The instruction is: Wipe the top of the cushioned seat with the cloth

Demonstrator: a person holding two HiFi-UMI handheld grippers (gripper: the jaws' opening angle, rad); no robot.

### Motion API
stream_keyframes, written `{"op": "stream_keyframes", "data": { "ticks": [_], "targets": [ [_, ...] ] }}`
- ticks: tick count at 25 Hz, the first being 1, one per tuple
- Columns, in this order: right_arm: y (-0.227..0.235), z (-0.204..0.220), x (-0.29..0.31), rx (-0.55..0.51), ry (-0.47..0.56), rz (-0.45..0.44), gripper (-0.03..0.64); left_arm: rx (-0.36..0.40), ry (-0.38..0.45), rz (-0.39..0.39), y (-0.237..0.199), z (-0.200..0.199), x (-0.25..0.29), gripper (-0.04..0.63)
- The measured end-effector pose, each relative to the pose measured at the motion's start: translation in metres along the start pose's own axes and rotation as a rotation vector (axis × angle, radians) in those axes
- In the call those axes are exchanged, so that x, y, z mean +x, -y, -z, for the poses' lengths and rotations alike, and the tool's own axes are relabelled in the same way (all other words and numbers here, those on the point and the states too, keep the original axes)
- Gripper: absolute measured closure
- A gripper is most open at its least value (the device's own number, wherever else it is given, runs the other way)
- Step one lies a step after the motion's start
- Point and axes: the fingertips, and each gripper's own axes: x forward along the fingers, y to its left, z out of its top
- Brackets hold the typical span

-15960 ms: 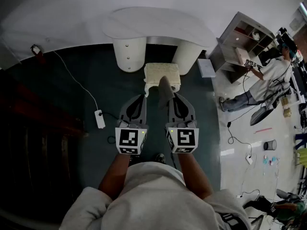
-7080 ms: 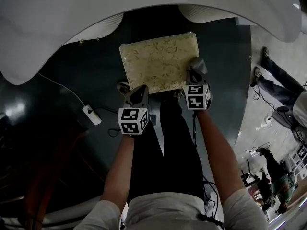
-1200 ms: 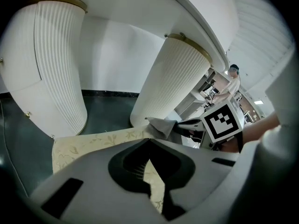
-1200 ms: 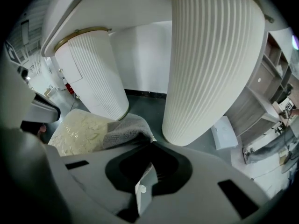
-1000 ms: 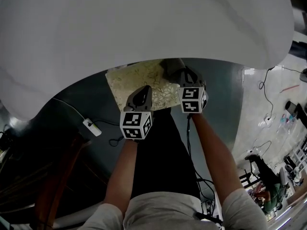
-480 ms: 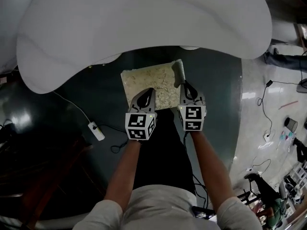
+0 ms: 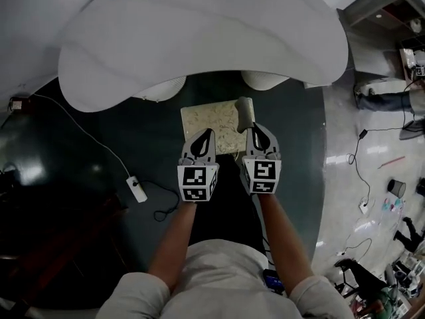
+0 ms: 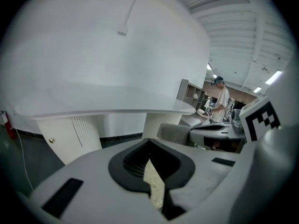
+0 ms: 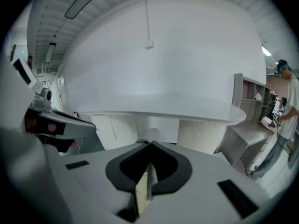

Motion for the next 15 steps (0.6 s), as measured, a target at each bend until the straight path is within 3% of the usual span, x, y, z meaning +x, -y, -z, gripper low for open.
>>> {"op": "stream_keyframes", "data": {
  "ticks": [6, 15],
  "targets": [
    [-0.023, -0.048, -0.061, -0.012, 0.083, -0.014, 0.603, 0.003, 0.08, 0.016, 0.016, -0.037, -0.062, 0.581],
    [-0.051, -0.112, -0.168, -0.015, 0.173, 0.012, 0.603, -0.001, 0.177, -0.024, 0.04, -0.091, -0.166, 0.581]
  ]
}}
